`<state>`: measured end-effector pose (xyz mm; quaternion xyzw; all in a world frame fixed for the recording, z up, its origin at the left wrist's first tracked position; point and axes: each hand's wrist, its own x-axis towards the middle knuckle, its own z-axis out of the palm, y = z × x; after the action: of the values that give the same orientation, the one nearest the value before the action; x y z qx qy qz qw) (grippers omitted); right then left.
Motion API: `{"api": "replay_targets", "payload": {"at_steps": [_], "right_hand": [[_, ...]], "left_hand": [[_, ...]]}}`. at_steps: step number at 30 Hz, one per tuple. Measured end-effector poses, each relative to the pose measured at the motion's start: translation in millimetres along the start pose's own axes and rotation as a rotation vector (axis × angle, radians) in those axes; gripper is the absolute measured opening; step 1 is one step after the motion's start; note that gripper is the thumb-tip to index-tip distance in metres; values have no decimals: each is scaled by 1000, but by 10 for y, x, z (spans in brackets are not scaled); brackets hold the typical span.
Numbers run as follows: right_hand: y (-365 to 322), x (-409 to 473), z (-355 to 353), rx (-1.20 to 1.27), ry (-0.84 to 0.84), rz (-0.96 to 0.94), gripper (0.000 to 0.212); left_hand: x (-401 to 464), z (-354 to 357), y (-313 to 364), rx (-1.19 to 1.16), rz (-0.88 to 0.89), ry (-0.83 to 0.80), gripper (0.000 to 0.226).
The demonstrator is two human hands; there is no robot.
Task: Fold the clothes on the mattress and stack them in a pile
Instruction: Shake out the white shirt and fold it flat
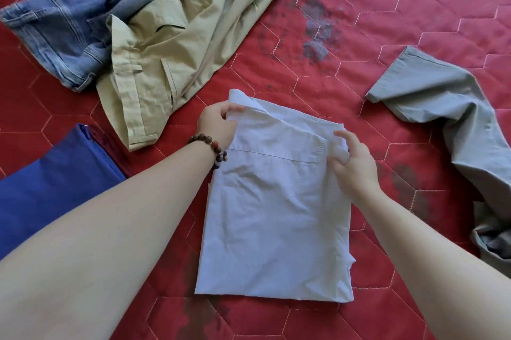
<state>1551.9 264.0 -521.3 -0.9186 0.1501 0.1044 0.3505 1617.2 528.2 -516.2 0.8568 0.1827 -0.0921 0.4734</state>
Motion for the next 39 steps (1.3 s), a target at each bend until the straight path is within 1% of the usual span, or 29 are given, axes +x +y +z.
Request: {"api": "replay_targets", "payload": {"at_steps": [3,5,7,8,9,10,11,13,15,18,19,21,23,24,25,27,28,29,30,31,33,34,36,39], "right_hand": [[15,45,-40,-43,-53,-30,36],[0,45,-58,-84,-50,-9,30],[-17,24,-61,-217,43,6,31],[-27,12,-61,-309,111,-31,34],[-41,11,-57,-381,161,-95,36],[-61,21,-51,-413,174,-170,37],[-81,46,-41,-413,138,-231,37],[-126,118,0,-358,-10,-268,37],[-146,197,40,-300,-103,-215,35],[-171,287,62,-289,-130,-111,34],[-178,311,57,-322,-139,-89,35],[-193,349,39,-419,-159,-83,37],[-219,368,20,-488,-182,-87,34],[-229,372,16,-502,-192,-92,31],[-235,373,16,-499,-196,-103,29],[-239,372,19,-455,-182,-134,26],[-236,374,13,-433,-176,-149,23],[-232,380,5,-419,-179,-158,21],[-229,387,-7,-413,-189,-160,20],[-224,398,-19,-411,-201,-157,19],[-214,414,-34,-411,-219,-155,17],[-209,416,-33,-411,-222,-157,15],[-203,412,-21,-409,-223,-156,14],[-219,405,9,-397,-215,-159,19]], "left_hand": [[8,-43,9,-49,28,24,38],[-15,-44,4,-14,51,89,37],[-24,-26,-33,79,52,224,34],[-19,-16,-52,116,46,275,32],[-8,-8,-65,134,40,287,27],[7,5,-69,135,34,261,20],[24,25,-68,122,21,214,15],[60,58,-51,114,0,150,15],[114,80,-42,137,-17,175,17],[229,42,-24,166,-148,192,32],[275,22,-26,140,-186,178,32],[331,-27,-2,7,-221,110,33],[342,-70,50,-107,-188,60,34],[351,-85,62,-94,-145,78,33],[359,-97,75,-41,-92,140,33],[346,-127,90,71,-3,319,34],[328,-127,79,88,17,356,30],[302,-115,62,91,14,338,21],[274,-89,36,120,-5,268,13],[237,-60,17,181,-26,171,12],[188,-17,-54,254,-35,16,23],[174,-14,-76,243,-15,0,28],[160,-42,-102,198,21,34,36],[105,-79,-134,137,12,105,29]]}}
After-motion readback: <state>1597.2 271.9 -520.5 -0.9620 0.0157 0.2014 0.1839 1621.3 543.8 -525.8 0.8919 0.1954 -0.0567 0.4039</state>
